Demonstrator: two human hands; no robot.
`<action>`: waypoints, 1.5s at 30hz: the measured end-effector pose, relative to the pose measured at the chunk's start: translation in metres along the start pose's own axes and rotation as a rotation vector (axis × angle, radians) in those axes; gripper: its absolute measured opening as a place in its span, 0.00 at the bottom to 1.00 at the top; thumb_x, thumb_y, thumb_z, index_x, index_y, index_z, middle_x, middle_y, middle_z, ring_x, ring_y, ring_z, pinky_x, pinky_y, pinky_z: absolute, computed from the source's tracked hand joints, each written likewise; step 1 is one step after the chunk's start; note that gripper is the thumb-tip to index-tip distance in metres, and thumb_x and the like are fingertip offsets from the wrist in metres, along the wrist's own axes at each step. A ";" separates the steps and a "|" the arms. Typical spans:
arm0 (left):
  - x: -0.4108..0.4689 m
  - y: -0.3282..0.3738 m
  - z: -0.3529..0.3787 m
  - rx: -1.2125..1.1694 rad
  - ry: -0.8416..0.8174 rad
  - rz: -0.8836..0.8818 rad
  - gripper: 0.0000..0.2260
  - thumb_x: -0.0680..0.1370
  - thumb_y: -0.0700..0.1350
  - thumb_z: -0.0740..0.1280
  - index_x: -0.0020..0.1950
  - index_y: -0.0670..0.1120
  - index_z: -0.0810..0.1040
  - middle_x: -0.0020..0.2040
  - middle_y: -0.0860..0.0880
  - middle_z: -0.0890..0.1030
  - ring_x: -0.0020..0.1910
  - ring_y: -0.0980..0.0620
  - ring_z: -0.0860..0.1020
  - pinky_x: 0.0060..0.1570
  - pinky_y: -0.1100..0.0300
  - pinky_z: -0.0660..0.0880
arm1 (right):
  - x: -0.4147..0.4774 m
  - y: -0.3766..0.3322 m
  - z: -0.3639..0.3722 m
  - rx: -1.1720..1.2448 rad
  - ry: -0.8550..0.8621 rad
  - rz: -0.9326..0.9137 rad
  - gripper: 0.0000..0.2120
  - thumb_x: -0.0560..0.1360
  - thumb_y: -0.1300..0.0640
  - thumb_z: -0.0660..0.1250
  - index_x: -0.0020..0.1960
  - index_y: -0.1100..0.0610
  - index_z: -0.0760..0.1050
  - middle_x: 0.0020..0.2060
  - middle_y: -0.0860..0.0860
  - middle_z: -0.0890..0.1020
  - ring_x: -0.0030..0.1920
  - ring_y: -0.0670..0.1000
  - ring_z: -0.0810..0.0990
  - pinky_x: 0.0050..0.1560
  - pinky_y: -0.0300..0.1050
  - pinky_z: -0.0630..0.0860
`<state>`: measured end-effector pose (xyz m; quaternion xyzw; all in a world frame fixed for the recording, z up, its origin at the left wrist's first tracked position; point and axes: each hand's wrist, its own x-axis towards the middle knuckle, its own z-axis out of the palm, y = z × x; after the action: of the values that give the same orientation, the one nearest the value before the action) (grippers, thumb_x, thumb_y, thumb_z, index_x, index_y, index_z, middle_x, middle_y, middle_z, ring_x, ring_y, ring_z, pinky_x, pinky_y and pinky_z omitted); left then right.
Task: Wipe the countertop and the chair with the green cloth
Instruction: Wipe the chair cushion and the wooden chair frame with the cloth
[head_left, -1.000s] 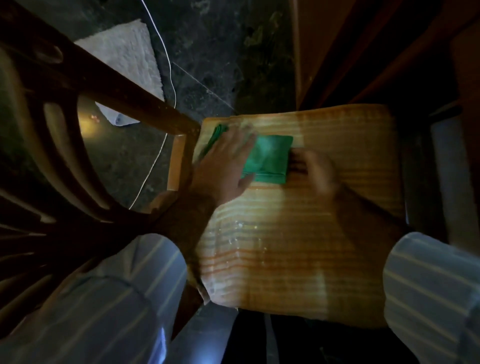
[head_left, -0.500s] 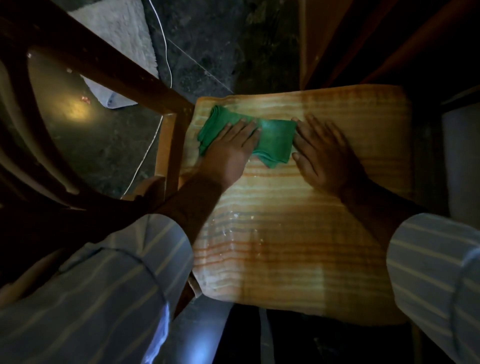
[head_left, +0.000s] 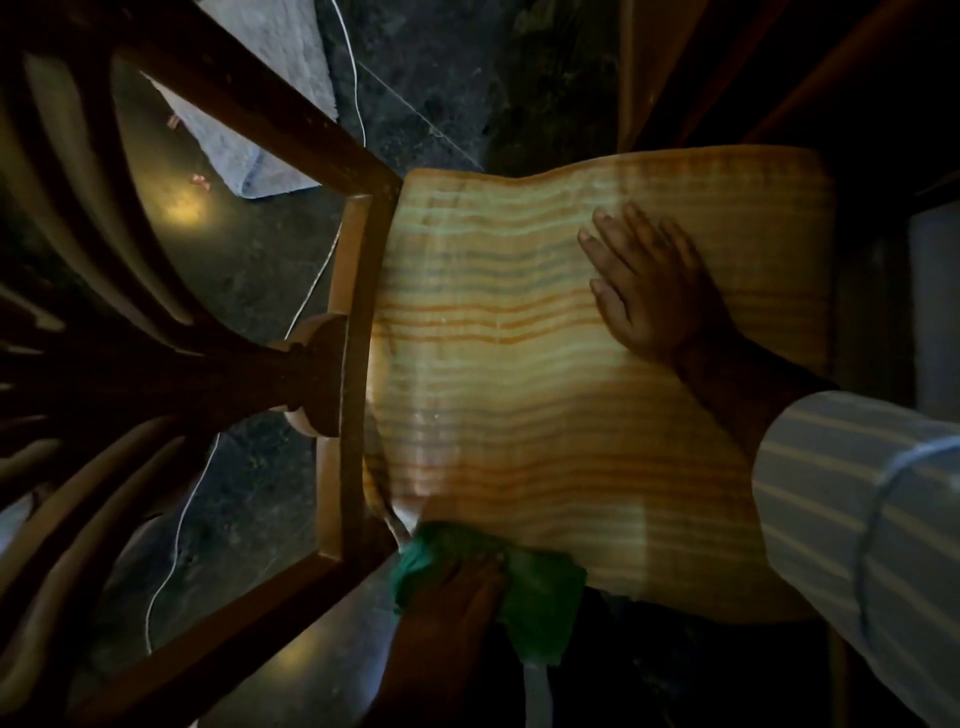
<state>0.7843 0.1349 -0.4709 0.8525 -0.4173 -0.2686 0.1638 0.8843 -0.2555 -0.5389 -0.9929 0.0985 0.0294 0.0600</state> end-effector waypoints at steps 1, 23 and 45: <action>0.001 0.003 -0.007 -0.078 0.003 -0.082 0.15 0.76 0.48 0.65 0.63 0.49 0.76 0.61 0.55 0.82 0.57 0.50 0.85 0.69 0.55 0.71 | 0.000 0.000 0.000 -0.001 0.007 0.000 0.27 0.85 0.45 0.53 0.83 0.50 0.61 0.84 0.52 0.63 0.84 0.58 0.59 0.81 0.61 0.56; 0.154 -0.057 -0.017 0.149 0.319 -0.203 0.26 0.73 0.30 0.63 0.72 0.38 0.71 0.69 0.35 0.76 0.67 0.34 0.76 0.68 0.40 0.71 | -0.002 0.001 0.005 -0.012 0.054 -0.002 0.27 0.85 0.46 0.51 0.83 0.49 0.60 0.84 0.54 0.61 0.85 0.57 0.57 0.83 0.59 0.54; 0.277 -0.045 -0.057 0.068 0.405 -0.344 0.21 0.79 0.34 0.55 0.72 0.35 0.72 0.70 0.34 0.75 0.71 0.38 0.74 0.73 0.50 0.63 | -0.006 0.002 0.008 -0.017 0.046 0.008 0.27 0.85 0.45 0.50 0.83 0.48 0.60 0.84 0.53 0.61 0.85 0.57 0.57 0.83 0.60 0.54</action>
<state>0.9872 -0.0564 -0.5370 0.9524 -0.2336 -0.1023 0.1671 0.8781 -0.2554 -0.5469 -0.9934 0.1034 0.0075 0.0490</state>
